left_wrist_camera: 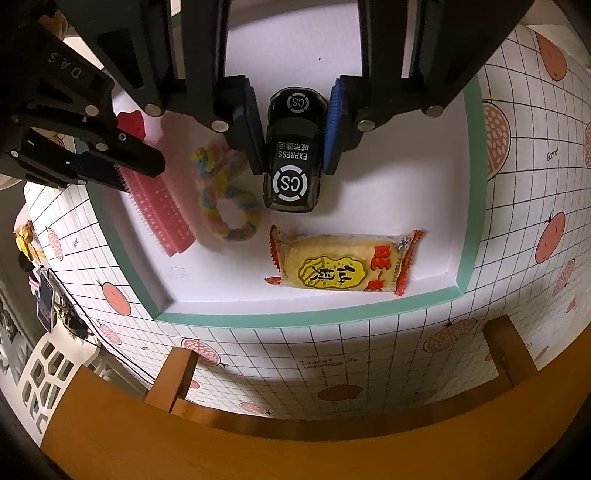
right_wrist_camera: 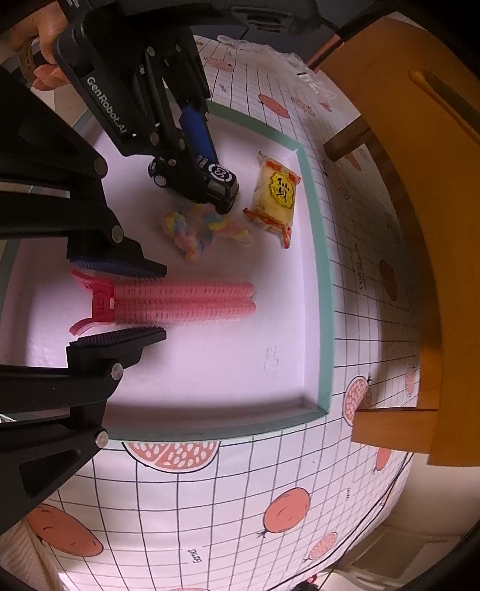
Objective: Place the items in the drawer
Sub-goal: 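Lift the toy car and hair roller and carry both into the open drawer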
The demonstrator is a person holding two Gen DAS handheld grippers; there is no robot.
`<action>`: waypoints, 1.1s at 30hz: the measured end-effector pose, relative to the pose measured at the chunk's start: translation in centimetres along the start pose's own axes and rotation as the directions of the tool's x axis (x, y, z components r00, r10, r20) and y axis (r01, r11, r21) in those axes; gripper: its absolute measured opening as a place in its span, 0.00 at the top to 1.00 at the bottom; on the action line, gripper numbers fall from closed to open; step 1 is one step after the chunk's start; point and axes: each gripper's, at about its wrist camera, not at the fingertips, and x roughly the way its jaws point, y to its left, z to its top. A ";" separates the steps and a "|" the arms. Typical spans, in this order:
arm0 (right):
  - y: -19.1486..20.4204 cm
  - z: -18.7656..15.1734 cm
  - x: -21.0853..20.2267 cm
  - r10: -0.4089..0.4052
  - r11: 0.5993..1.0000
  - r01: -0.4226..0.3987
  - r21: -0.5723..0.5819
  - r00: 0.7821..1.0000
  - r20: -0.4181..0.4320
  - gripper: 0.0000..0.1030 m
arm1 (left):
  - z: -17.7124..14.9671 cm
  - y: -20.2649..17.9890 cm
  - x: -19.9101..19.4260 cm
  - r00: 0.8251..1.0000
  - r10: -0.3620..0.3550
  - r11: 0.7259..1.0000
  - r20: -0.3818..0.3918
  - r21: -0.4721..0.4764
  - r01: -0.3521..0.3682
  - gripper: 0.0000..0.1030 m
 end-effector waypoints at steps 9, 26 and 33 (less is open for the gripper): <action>0.4 0.5 -0.8 0.004 1.000 -0.003 -0.006 0.999 0.033 0.72 | 0.2 0.6 -0.9 1.000 -0.004 1.000 0.013 -0.030 0.004 0.69; 2.6 2.6 -10.6 0.031 0.999 -0.023 -0.033 0.964 0.263 0.72 | 1.8 0.1 -13.2 0.959 -0.032 0.999 0.281 -0.017 0.039 0.69; 4.1 5.0 -16.4 0.065 0.997 -0.046 -0.058 0.919 0.389 0.72 | 4.9 -0.2 -20.2 0.897 -0.059 0.998 0.437 -0.002 0.066 0.69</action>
